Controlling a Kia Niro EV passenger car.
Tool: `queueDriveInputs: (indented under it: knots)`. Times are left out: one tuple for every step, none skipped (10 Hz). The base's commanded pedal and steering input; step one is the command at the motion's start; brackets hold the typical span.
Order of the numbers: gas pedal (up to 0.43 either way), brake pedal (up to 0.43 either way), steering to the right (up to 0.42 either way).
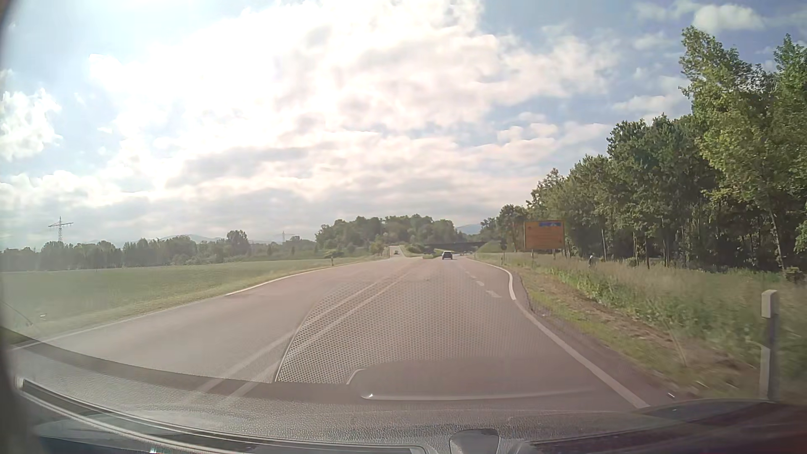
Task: Follow the waypoints while adhering to traffic rules and regulations
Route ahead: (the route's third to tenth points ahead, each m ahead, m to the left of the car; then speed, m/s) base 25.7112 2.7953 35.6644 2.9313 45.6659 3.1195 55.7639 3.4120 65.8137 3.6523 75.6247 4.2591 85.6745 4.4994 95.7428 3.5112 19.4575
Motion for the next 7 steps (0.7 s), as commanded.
queueDriveInputs:
  knots:
    - [0.150,0.000,0.005]
    - [0.138,0.000,0.005]
    - [0.138,0.000,0.003]
    - [0.138,0.000,0.003]
    - [0.138,0.000,0.003]
    - [0.138,0.000,0.003]
    - [0.138,0.000,0.003]
